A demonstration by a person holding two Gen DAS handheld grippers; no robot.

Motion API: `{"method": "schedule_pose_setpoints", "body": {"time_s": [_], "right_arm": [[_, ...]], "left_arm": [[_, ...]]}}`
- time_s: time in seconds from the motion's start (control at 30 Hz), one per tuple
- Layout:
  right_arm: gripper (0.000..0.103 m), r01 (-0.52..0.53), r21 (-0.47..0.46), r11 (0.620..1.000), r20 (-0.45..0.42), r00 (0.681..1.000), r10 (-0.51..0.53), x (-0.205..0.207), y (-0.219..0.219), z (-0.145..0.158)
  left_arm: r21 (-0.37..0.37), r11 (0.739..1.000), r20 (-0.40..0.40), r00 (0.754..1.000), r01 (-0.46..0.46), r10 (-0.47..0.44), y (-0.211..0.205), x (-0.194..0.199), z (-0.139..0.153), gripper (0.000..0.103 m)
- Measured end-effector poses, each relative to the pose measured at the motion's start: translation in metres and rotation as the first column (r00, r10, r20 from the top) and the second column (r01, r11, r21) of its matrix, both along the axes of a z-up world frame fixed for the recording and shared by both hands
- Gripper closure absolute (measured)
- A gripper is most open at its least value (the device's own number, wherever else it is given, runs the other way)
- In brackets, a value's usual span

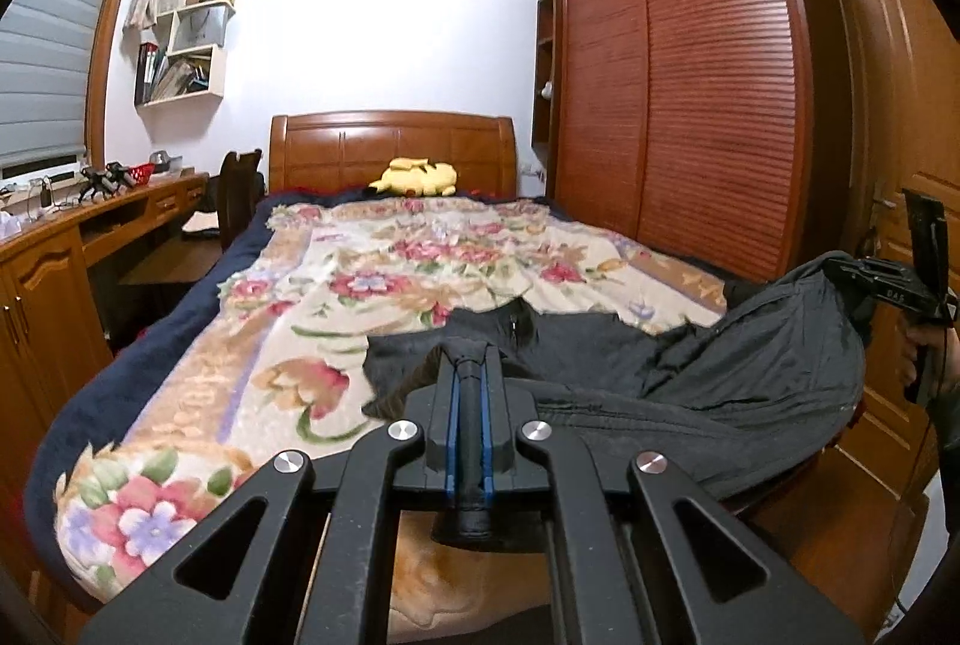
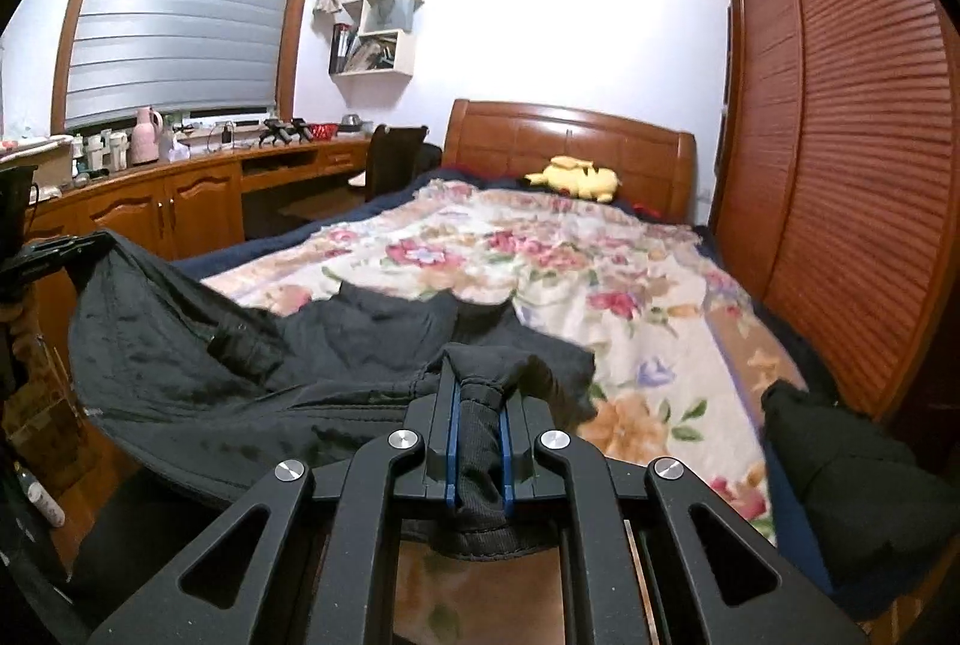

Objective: Fold large clothes
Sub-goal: 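Lift the held hem with both grippers and fold it toward the collar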

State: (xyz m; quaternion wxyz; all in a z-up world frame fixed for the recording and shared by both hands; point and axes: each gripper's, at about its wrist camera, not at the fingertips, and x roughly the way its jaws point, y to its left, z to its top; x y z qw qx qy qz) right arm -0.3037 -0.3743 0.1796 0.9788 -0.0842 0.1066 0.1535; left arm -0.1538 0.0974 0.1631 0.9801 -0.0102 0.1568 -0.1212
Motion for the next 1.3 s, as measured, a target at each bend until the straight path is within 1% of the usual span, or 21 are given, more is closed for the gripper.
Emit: {"method": "schedule_pose_setpoints", "body": {"time_s": [0.2,0.3,0.43,0.53,0.6,0.67,0.77,0.8,0.87,0.9,0.97,1.1,1.17,1.2,1.27,1.3], "right_arm": [[0.094,-0.002,-0.024,1.0,0.061,0.998,0.003,-0.016,0.001,0.009],[0.094,-0.009,-0.043,0.999,0.098,0.995,0.013,-0.031,0.007,0.016],[0.094,-0.021,-0.055,0.998,0.118,0.993,0.028,-0.027,0.009,0.015],[0.094,-0.017,-0.052,0.998,0.096,0.995,0.022,-0.011,0.008,0.005],[0.094,-0.012,-0.055,0.998,0.066,0.998,0.016,0.006,0.008,-0.003],[0.094,-0.002,-0.054,0.999,0.026,1.0,0.004,0.032,0.01,-0.014],[0.093,0.023,-0.05,0.998,-0.048,0.999,-0.025,0.082,0.014,-0.04],[0.093,0.038,-0.054,0.998,-0.075,0.996,-0.042,0.102,0.017,-0.051],[0.093,0.064,-0.051,0.997,-0.121,0.99,-0.07,0.134,0.021,-0.065],[0.093,0.072,-0.06,0.996,-0.138,0.987,-0.08,0.147,0.024,-0.07],[0.093,0.093,-0.081,0.992,-0.179,0.978,-0.106,0.18,0.029,-0.081],[0.092,0.123,-0.123,0.985,-0.254,0.955,-0.151,0.237,0.038,-0.102],[0.092,0.118,-0.132,0.984,-0.293,0.944,-0.153,0.262,0.04,-0.115],[0.092,0.119,-0.146,0.982,-0.313,0.936,-0.16,0.284,0.048,-0.107],[0.092,0.145,-0.192,0.971,-0.324,0.924,-0.202,0.302,0.056,-0.114],[0.092,0.143,-0.198,0.97,-0.326,0.923,-0.203,0.312,0.059,-0.112]], "left_arm": [[-0.01,1.0,0.054,0.999,-0.005,0.005,0.003,-0.017,0.019,0.097],[0.004,1.0,0.068,0.998,-0.009,0.009,0.002,-0.02,0.03,0.097],[-0.004,1.0,0.086,0.996,-0.019,0.019,0.005,-0.018,0.043,0.097],[-0.024,1.0,0.058,0.998,-0.02,0.021,0.008,-0.001,0.038,0.097],[-0.015,0.999,0.019,0.999,-0.039,0.039,0.009,0.022,0.026,0.097],[-0.006,0.998,-0.017,0.998,-0.055,0.055,0.009,0.045,0.01,0.097],[-0.005,0.997,-0.086,0.993,-0.079,0.078,0.011,0.086,-0.017,0.097],[0.008,0.996,-0.107,0.99,-0.094,0.094,0.012,0.103,-0.028,0.097],[0.022,0.994,-0.129,0.986,-0.108,0.109,0.01,0.123,-0.04,0.097],[0.028,0.993,-0.146,0.983,-0.113,0.116,0.011,0.139,-0.048,0.097],[0.035,0.992,-0.17,0.977,-0.121,0.125,0.01,0.156,-0.059,0.097],[0.044,0.989,-0.256,0.955,-0.14,0.146,0.016,0.206,-0.09,0.097],[0.037,0.991,-0.305,0.943,-0.127,0.133,0.02,0.228,-0.106,0.097],[0.034,0.991,-0.334,0.934,-0.126,0.13,0.022,0.242,-0.116,0.097],[0.039,0.991,-0.369,0.92,-0.126,0.132,0.023,0.261,-0.133,0.097],[0.046,0.991,-0.38,0.915,-0.126,0.134,0.023,0.271,-0.139,0.097]]}}
